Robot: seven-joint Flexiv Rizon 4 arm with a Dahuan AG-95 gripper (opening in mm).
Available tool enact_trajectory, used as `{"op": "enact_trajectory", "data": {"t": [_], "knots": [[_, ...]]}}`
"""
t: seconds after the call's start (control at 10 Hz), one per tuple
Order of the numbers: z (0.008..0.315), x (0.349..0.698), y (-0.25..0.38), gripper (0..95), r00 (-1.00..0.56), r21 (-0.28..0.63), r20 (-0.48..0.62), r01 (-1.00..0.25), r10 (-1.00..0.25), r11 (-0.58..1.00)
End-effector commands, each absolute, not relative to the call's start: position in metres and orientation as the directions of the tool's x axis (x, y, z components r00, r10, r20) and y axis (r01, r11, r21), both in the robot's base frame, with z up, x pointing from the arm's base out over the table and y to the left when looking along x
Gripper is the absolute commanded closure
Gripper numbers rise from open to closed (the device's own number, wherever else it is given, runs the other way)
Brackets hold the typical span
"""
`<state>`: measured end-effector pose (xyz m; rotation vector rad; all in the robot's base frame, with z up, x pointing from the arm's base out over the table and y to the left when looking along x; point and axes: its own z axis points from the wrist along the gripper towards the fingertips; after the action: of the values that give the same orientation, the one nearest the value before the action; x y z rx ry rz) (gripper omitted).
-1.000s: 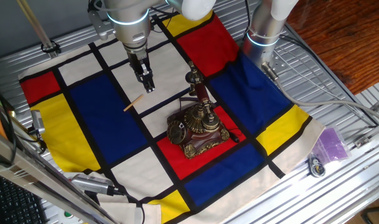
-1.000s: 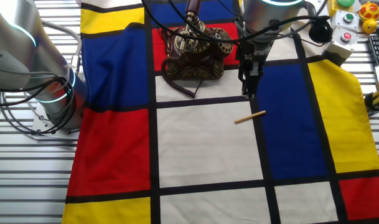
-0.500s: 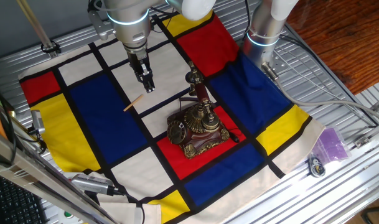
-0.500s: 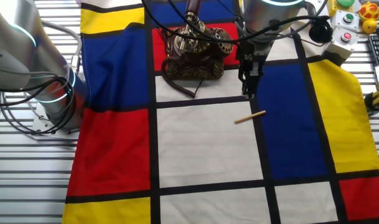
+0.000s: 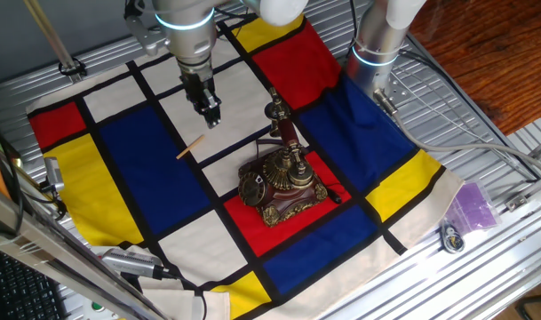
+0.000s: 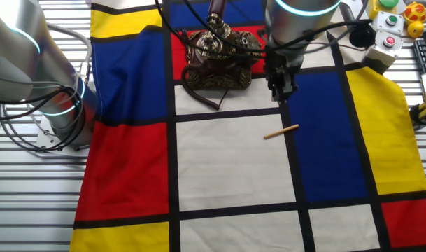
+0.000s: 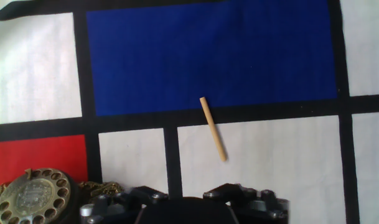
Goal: Dial a number on an old rotary phone
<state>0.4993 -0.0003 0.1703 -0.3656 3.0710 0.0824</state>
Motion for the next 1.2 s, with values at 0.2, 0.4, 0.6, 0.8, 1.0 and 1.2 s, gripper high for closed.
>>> {"op": "enact_trajectory", "data": {"t": [0.2,0.4,0.6,0.8,1.0,1.2], "knots": [[0.170,0.500,0.000,95.0,-0.906,0.073,-0.100,-0.419,-0.412,0.905],[0.170,0.500,0.000,95.0,-0.908,0.073,-0.093,-0.416,-0.409,0.906],[0.165,0.502,-0.001,95.0,-0.915,0.063,-0.070,-0.402,-0.397,0.914],[0.155,0.511,-0.003,95.0,-0.921,0.061,-0.036,-0.389,-0.388,0.919],[0.147,0.530,-0.004,95.0,-0.925,0.040,0.022,-0.379,-0.380,0.925],[0.136,0.547,-0.007,95.0,-0.926,0.036,0.055,-0.372,-0.374,0.927]]}}
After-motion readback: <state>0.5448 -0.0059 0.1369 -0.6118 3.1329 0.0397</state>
